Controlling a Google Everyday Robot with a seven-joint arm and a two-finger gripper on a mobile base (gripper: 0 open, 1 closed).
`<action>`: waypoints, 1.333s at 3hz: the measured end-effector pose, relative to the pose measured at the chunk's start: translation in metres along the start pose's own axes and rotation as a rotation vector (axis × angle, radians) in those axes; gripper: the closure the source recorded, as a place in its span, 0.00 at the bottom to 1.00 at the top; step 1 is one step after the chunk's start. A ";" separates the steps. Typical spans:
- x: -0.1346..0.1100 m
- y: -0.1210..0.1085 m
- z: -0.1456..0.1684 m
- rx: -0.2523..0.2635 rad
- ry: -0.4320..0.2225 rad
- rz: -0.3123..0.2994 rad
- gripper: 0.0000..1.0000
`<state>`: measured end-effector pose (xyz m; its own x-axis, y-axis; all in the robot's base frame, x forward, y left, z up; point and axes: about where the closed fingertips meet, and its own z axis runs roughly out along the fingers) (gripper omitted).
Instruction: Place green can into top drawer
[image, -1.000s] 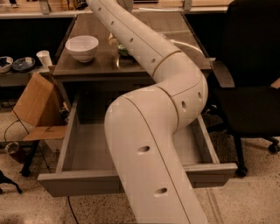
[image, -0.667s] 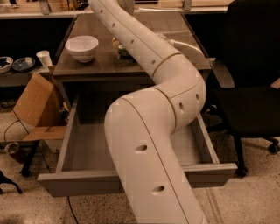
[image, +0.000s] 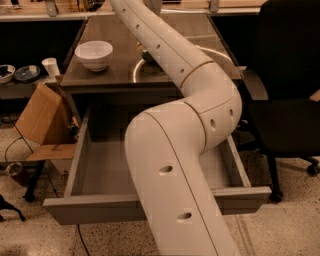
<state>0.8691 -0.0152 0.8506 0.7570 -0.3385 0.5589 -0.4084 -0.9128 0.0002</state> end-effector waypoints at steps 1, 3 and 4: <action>0.011 0.013 -0.014 0.008 0.022 0.026 0.84; 0.010 0.054 -0.069 0.085 0.034 0.059 1.00; -0.010 0.084 -0.093 0.107 0.015 0.081 1.00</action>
Offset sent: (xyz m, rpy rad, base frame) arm -0.0683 -0.0424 0.0700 0.0708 -0.0972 -0.0167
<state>0.7794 -0.0676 0.9221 0.7155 -0.4093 0.5662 -0.4107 -0.9020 -0.1331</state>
